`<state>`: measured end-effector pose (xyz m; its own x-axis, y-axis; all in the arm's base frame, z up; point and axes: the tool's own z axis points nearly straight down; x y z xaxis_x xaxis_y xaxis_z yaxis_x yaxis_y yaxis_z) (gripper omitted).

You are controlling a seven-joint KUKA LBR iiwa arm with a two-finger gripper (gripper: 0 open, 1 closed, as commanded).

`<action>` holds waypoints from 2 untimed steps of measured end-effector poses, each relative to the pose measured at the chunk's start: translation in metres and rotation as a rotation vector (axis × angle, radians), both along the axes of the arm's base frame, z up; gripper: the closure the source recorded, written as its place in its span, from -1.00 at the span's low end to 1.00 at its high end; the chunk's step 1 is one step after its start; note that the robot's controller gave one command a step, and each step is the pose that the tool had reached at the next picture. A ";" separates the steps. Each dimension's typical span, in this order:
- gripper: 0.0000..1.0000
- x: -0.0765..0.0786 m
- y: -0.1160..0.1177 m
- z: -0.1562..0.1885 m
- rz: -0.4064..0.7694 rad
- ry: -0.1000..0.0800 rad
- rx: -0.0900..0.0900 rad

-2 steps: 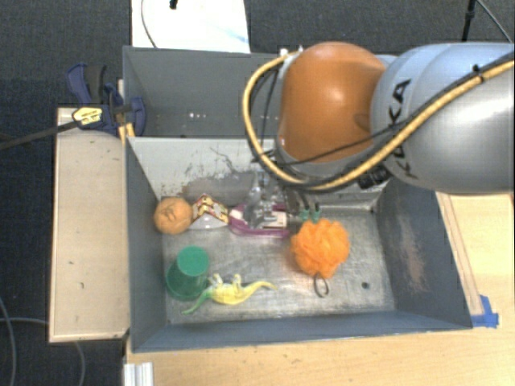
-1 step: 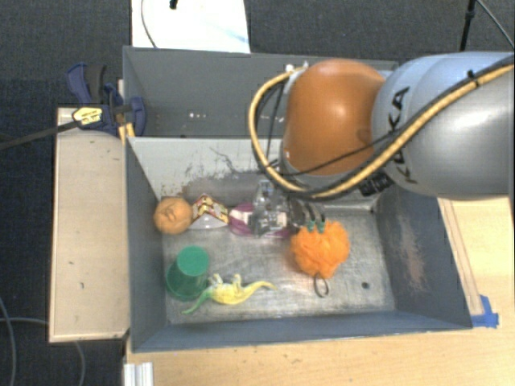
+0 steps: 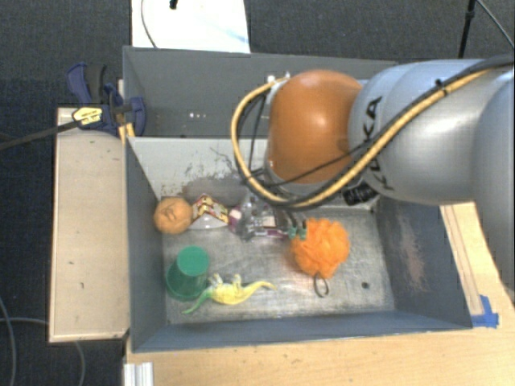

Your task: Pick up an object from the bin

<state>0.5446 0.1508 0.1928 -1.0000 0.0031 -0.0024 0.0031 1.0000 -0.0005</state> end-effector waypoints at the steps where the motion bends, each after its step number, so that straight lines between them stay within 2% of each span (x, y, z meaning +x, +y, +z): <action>1: 1.00 0.005 0.022 -0.010 -0.258 -0.001 0.003; 2: 1.00 0.011 -0.022 -0.013 -0.068 0.001 0.003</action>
Offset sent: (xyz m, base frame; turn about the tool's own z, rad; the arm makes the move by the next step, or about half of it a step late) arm 0.0237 -0.1154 -0.0177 -0.1629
